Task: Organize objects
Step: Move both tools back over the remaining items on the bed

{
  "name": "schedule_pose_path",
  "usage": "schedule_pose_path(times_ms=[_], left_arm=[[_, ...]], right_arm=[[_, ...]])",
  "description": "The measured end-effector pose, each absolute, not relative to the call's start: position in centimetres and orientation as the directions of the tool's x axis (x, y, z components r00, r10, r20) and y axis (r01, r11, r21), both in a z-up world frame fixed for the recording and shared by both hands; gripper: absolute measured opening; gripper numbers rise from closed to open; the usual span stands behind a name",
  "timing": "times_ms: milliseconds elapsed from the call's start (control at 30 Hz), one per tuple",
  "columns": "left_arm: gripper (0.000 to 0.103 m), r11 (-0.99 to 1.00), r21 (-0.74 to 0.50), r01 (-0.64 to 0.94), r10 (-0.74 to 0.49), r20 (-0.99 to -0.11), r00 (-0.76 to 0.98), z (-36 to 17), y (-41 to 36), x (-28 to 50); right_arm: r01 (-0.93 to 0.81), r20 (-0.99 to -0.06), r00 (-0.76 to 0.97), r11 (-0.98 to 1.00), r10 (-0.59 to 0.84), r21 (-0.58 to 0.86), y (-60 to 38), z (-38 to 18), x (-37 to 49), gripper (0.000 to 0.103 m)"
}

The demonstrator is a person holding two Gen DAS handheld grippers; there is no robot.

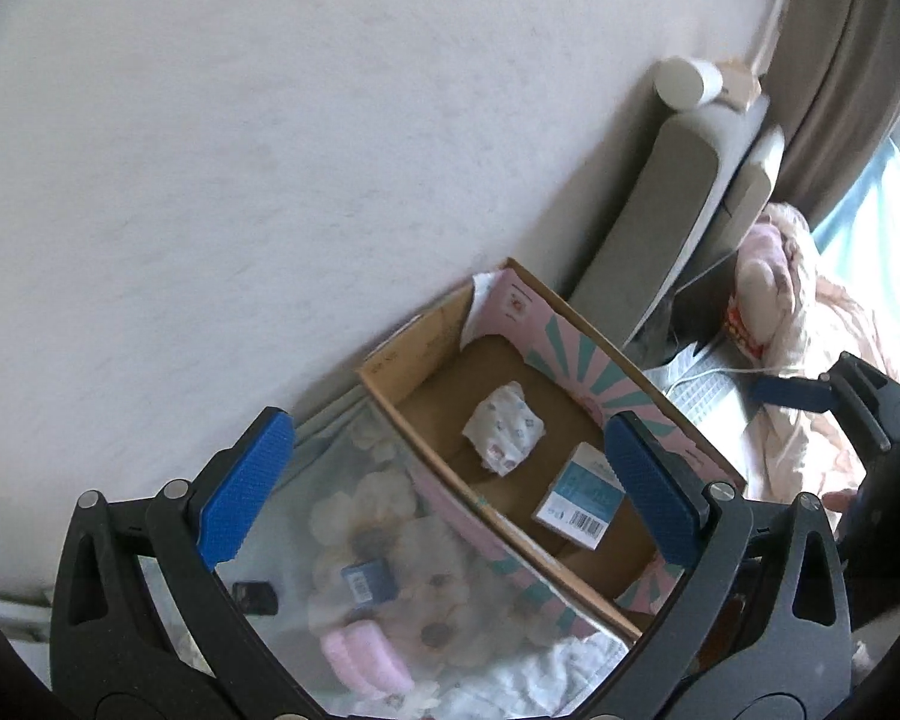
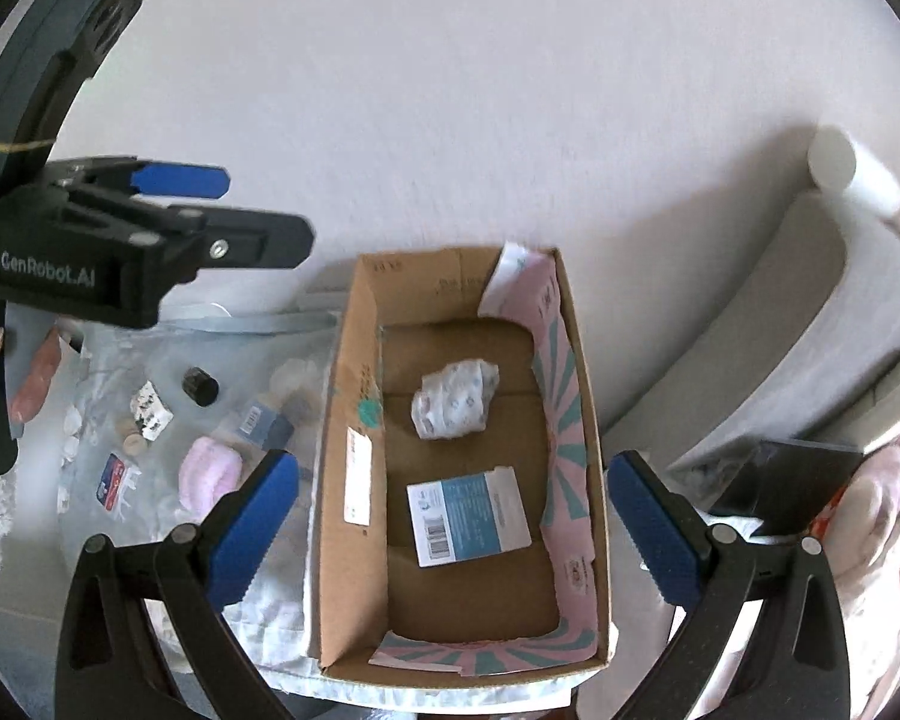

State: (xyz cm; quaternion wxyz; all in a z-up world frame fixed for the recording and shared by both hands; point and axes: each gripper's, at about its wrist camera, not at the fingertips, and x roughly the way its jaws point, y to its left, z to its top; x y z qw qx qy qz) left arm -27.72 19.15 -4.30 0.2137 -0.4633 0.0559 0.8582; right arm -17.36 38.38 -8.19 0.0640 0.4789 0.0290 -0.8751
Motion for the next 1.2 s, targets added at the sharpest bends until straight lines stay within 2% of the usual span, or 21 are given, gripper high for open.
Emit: schedule_pose_path(times_ms=[333,633,967,1200], left_arm=[[0.103,-0.942,-0.121,-0.314,0.287,-0.775,-0.563,-1.0,13.1,-23.8],[0.103,-0.984,-0.089,-0.156,0.171,-0.728,-0.664,2.4,6.4,-19.1],[0.103,-0.996,-0.087,0.032,0.036,-0.680,-0.732,3.5,-0.3,-14.0],[0.103,-0.991,-0.047,0.128,-0.063,-0.681,-0.730,2.0,-2.9,-10.8]], right_arm=[[0.182,-0.783,-0.613,-0.983,-0.104,-0.013,35.8,-4.5,-16.3,0.103],[0.243,-0.731,-0.659,-0.970,-0.179,0.017,32.5,-2.1,-16.4,0.103],[0.327,-0.716,-0.645,-0.943,-0.267,0.057,28.0,-3.1,-16.9,0.103],[0.370,-0.713,-0.628,-0.926,-0.313,0.080,24.9,-4.1,-17.0,0.103]])
